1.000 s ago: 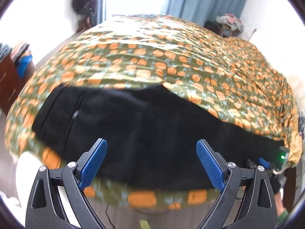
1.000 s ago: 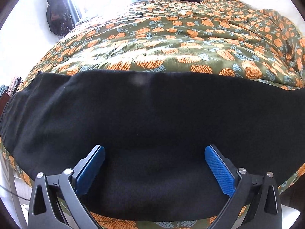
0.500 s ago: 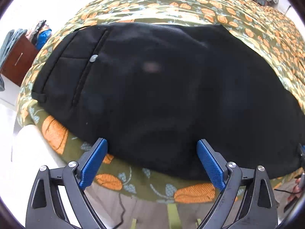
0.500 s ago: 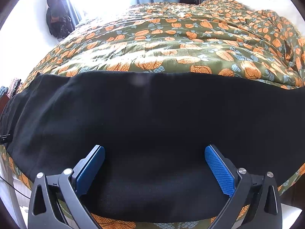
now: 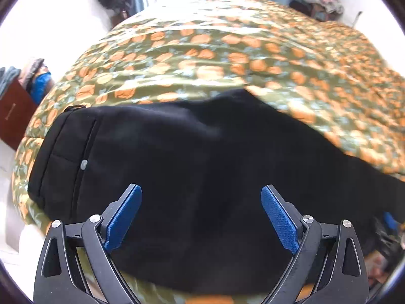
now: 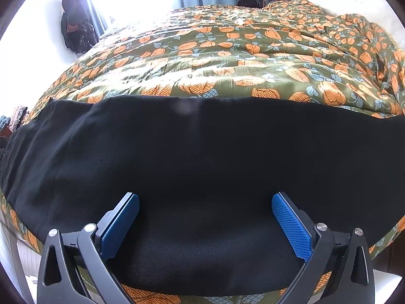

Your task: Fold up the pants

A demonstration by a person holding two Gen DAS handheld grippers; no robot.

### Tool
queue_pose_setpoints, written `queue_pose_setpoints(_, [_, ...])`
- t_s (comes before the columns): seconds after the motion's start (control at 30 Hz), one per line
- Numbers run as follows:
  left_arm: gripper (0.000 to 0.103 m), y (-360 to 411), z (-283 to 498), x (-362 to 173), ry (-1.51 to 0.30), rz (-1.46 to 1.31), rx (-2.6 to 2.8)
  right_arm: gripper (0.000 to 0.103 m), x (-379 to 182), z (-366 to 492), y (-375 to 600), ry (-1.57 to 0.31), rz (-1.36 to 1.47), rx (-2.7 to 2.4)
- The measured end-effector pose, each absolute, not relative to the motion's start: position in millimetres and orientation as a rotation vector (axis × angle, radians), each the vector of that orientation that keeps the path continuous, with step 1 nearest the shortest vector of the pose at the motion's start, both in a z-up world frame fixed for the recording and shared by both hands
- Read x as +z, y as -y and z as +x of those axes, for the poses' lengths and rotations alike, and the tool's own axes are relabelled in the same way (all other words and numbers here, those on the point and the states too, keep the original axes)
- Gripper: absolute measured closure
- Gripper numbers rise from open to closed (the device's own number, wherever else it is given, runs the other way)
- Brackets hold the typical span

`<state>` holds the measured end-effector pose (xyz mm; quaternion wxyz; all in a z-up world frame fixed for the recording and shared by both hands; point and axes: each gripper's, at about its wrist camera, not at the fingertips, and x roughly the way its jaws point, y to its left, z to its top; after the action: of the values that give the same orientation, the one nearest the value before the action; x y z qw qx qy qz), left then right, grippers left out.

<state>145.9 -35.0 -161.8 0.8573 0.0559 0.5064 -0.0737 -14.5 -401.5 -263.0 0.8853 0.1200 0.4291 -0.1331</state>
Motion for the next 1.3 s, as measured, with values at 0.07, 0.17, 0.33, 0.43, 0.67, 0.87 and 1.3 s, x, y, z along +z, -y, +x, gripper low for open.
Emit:
queue_pose_setpoints(0.07, [0.007,27,157,-180,-1.108,0.118,-0.106,0.000,-262,-17,402,-0.878,0.253,-0.275])
queue_pose_setpoints(0.17, [0.006,20,158,-194,-1.107,0.124,-0.091,0.000,-256,-18,404,-0.868,0.274,-0.262])
queue_pose_setpoints(0.33, [0.005,24,159,-196,-1.100,0.151,-0.092,0.000,-244,-22,434,-0.875,0.388,-0.230])
queue_pose_setpoints(0.43, [0.005,25,160,-197,-1.099,0.151,-0.090,0.000,-238,-24,473,-0.914,0.423,-0.254])
queue_pose_setpoints(0.67, [0.004,25,158,-198,-1.087,0.154,-0.091,0.000,-237,-36,574,-1.040,0.440,-0.368])
queue_pose_setpoints(0.87, [0.003,26,159,-199,-1.093,0.159,-0.095,0.000,-224,-68,631,-0.989,0.447,-0.493])
queue_pose_setpoints(1.3, [0.001,28,159,-201,-1.084,0.166,-0.074,0.000,-188,-146,693,-0.824,0.502,-0.453])
